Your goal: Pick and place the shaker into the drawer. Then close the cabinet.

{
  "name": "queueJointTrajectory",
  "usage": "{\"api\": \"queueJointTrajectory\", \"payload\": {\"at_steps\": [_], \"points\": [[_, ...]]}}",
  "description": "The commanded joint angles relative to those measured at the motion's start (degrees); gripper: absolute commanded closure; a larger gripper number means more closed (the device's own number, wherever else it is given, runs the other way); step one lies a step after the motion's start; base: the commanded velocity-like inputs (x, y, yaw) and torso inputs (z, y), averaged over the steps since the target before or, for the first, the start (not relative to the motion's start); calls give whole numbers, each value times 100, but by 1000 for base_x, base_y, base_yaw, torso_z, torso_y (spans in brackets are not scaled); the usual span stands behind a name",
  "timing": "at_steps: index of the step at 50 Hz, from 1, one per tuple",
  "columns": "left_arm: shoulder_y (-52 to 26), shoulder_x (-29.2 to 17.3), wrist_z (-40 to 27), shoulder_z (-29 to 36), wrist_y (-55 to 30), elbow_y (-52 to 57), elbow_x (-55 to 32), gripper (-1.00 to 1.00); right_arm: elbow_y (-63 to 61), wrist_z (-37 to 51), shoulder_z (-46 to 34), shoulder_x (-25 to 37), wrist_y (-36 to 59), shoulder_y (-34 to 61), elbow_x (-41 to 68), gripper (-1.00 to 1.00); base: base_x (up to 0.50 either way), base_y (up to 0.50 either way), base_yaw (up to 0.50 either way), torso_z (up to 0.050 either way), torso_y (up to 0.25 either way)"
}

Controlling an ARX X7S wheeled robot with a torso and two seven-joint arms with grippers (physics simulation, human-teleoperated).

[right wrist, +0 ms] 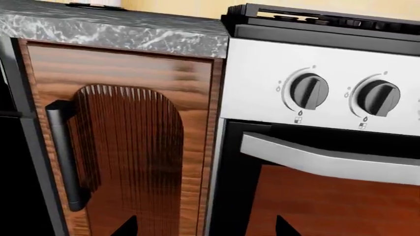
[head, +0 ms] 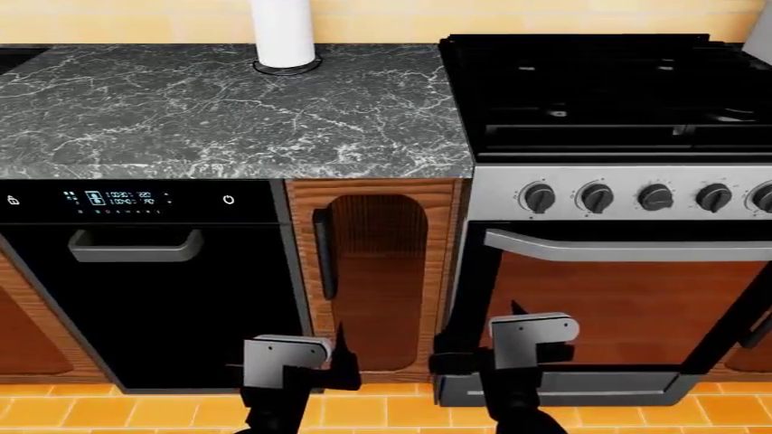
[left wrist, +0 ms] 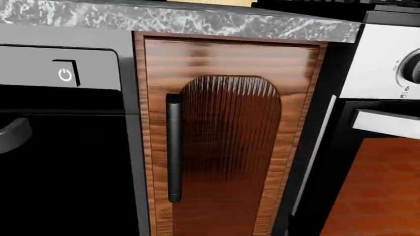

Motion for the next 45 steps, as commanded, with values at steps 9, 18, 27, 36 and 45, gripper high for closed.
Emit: {"api": "queueJointTrajectory", "payload": {"at_steps": [9,18,27,36,45], "points": [[1100,1901,2354,-4093,-1913,922,3257,-100,-195,-2166,3229,-1709,613,-661,-2703,-100,0,0,0,0,0],[1076,1789,2241,-3942,-1924,925,3079,-100,-197,-2024,3100,-1618,608,-647,-2522,-100,0,0,0,0,0],[-164,458,2686,-4216,-4887,4178,2334,-100,-4447,-2766,3665,36,4182,215,-2442,-100,0,0,0,0,0],[-4224,-674,3648,-3955,-7183,4760,1764,-100,-5435,-4011,3351,1756,6675,3761,-2284,-100,0,0,0,0,0],[-6472,-946,4461,-3346,-7434,3871,1812,-100,-4629,-4745,2346,2480,6799,6016,-2411,-100,0,0,0,0,0]]}}
